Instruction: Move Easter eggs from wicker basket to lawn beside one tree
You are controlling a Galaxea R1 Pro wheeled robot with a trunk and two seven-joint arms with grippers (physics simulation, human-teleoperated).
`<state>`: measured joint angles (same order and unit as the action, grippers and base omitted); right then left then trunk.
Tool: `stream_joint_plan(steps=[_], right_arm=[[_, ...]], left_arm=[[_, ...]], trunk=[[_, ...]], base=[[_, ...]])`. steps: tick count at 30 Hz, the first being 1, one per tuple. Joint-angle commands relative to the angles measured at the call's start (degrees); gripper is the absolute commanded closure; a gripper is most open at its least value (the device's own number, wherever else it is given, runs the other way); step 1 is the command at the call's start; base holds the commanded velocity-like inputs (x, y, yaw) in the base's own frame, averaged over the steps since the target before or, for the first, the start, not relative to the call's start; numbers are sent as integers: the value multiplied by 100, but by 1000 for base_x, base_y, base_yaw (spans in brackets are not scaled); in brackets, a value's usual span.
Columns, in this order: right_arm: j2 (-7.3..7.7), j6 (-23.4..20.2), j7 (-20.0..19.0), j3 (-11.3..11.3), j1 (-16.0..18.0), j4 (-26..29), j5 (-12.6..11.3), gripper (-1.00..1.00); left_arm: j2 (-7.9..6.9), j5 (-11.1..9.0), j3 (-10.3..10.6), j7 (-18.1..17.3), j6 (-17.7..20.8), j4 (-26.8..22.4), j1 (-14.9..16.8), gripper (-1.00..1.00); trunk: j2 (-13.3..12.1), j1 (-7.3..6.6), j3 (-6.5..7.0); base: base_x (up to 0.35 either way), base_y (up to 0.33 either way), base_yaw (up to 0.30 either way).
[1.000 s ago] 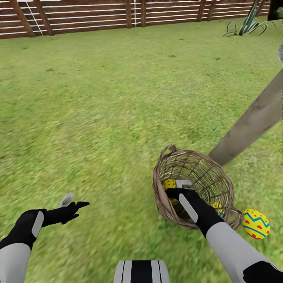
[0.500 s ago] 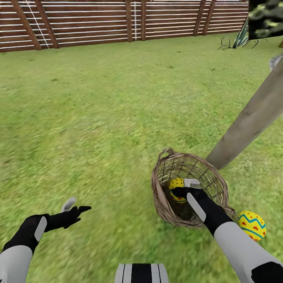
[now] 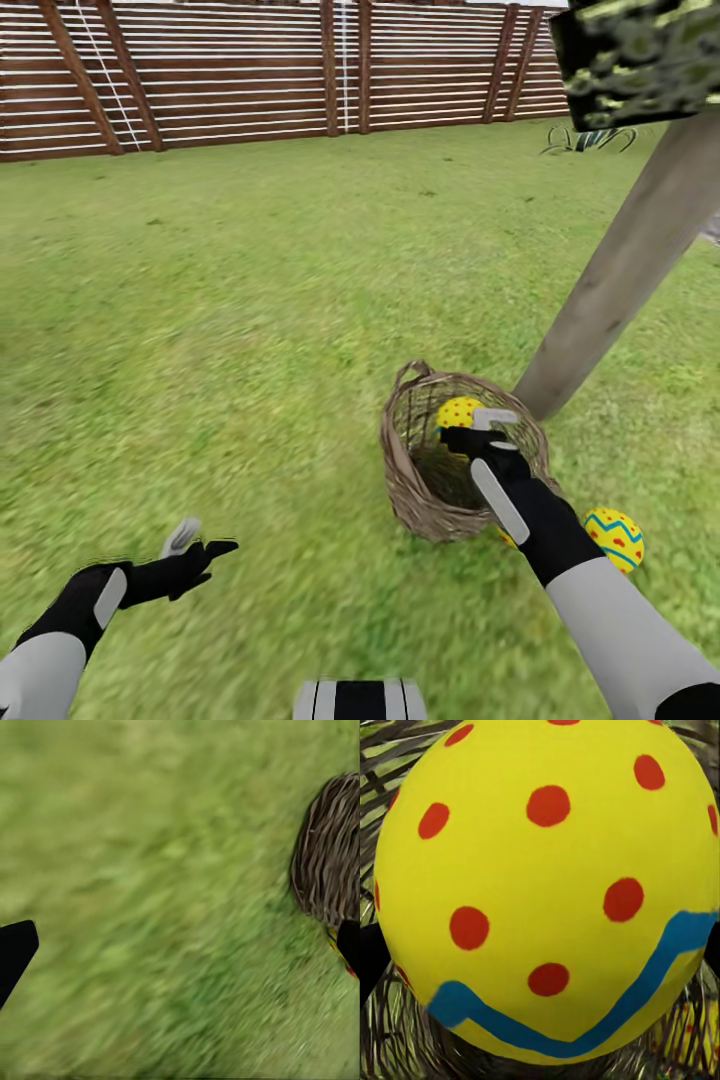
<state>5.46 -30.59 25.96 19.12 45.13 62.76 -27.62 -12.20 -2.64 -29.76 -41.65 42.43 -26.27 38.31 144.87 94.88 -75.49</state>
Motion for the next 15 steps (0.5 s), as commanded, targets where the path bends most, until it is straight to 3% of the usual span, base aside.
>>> stream_joint_plan(steps=[1, 5, 10, 12, 15], right_arm=[[7, -3, 78, 19, 5, 18, -62, 100], [8, 9, 381, -3, 5, 232, -60, 100], [14, 4, 1449, -7, -3, 968, -69, 100], [23, 8, 1665, -18, -9, 1097, -69, 100], [102, 9, 1824, -259, -11, 1146, -68, 100]], left_arm=[[-1, -26, -21, 1, 7, 46, 3, -100], [-1, -26, -16, -1, -61, 119, 7, -100], [-1, -28, -12, -13, -68, 141, 8, -100], [-1, -27, -12, -16, -68, 146, 7, -100], [-1, -32, -12, -28, -68, 148, 5, -100]], trunk=[[0, -7, 19], [-5, -17, 107], [-12, -30, 218], [-15, -35, 262], [-19, -43, 329]], base=[[-304, 0, 0], [-324, 0, 0], [-330, 0, 0], [-331, 0, 0], [-318, 0, 0]])
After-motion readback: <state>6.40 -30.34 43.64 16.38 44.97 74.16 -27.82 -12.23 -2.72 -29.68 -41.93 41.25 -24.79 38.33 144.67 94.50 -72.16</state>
